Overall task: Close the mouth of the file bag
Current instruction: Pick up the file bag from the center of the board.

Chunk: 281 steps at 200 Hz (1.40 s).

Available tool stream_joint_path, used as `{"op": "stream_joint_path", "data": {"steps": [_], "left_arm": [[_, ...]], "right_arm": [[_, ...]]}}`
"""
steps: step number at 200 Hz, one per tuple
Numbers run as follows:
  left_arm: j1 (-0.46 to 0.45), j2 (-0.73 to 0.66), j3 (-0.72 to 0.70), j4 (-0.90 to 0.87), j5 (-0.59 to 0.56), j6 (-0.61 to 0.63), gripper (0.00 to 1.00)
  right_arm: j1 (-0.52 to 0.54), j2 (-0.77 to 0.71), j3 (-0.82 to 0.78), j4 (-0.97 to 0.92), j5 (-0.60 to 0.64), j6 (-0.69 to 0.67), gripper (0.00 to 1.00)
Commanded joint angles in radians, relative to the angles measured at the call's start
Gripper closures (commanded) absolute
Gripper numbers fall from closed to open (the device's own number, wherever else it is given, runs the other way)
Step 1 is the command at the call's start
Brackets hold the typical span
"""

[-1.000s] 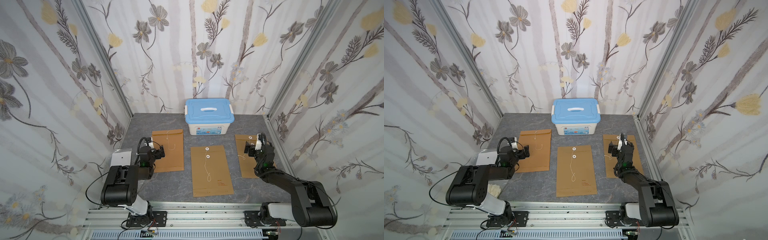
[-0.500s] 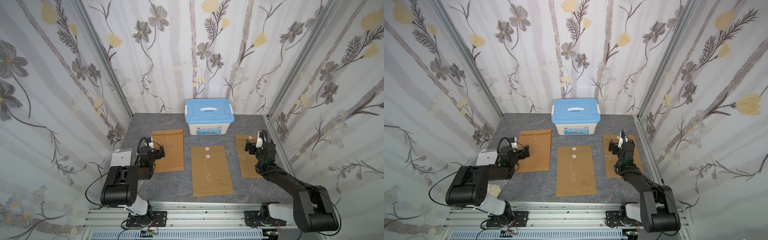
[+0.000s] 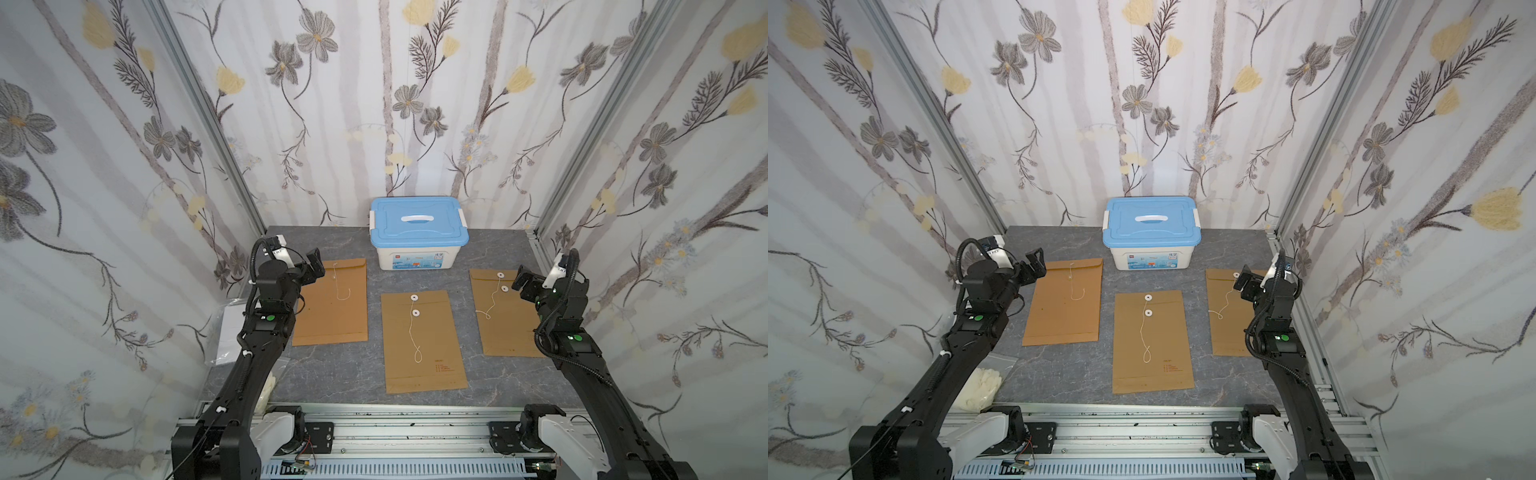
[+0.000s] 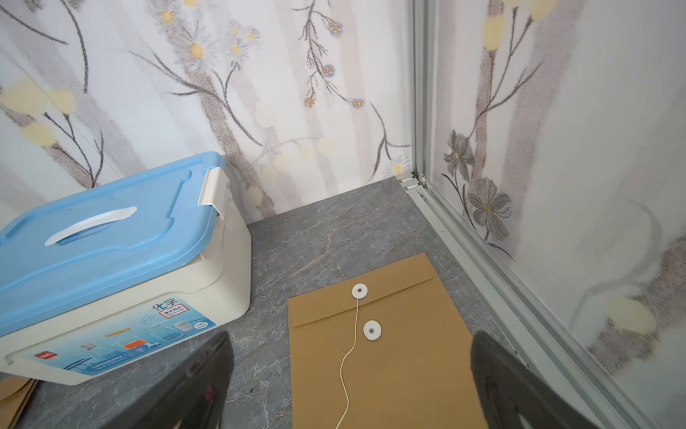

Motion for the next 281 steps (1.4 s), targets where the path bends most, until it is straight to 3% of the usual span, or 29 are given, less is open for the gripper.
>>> {"op": "stream_joint_path", "data": {"steps": [1, 15, 40, 65, 87, 111, 138, 162, 225, 281], "left_arm": [[-0.001, -0.043, -0.019, -0.106, 0.000, -0.258, 0.00], [0.001, -0.038, -0.024, -0.116, 0.056, -0.353, 0.00], [-0.006, 0.004, -0.045, -0.040, 0.251, -0.470, 0.00], [-0.052, 0.039, -0.037, -0.031, 0.347, -0.500, 0.00], [-0.101, 0.052, -0.032, -0.067, 0.358, -0.478, 0.00], [-0.156, 0.091, -0.039, -0.081, 0.408, -0.479, 0.00], [-0.253, 0.133, -0.019, -0.203, 0.375, -0.477, 0.00], [-0.337, 0.189, -0.039, -0.204, 0.355, -0.485, 0.00], [-0.468, 0.402, -0.056, -0.127, 0.351, -0.526, 0.01], [-0.521, 0.519, -0.033, -0.081, 0.316, -0.566, 0.09]], "right_arm": [[-0.021, -0.043, -0.001, -0.086, -0.054, 0.155, 0.00], [-0.028, -0.070, -0.026, -0.093, -0.046, 0.251, 0.00], [-0.035, -0.100, -0.044, -0.051, -0.256, 0.233, 0.00], [-0.007, -0.011, 0.051, -0.191, -0.491, 0.146, 0.00], [0.088, 0.064, 0.131, -0.332, -0.444, 0.080, 0.00], [0.153, 0.153, 0.175, -0.419, -0.380, 0.104, 0.00], [0.182, 0.268, 0.183, -0.413, -0.428, 0.144, 0.00], [0.267, 0.353, 0.198, -0.412, -0.380, 0.141, 0.01], [0.384, 0.601, 0.252, -0.377, -0.423, 0.129, 0.21], [0.412, 0.726, 0.255, -0.341, -0.418, 0.163, 0.27]]}}
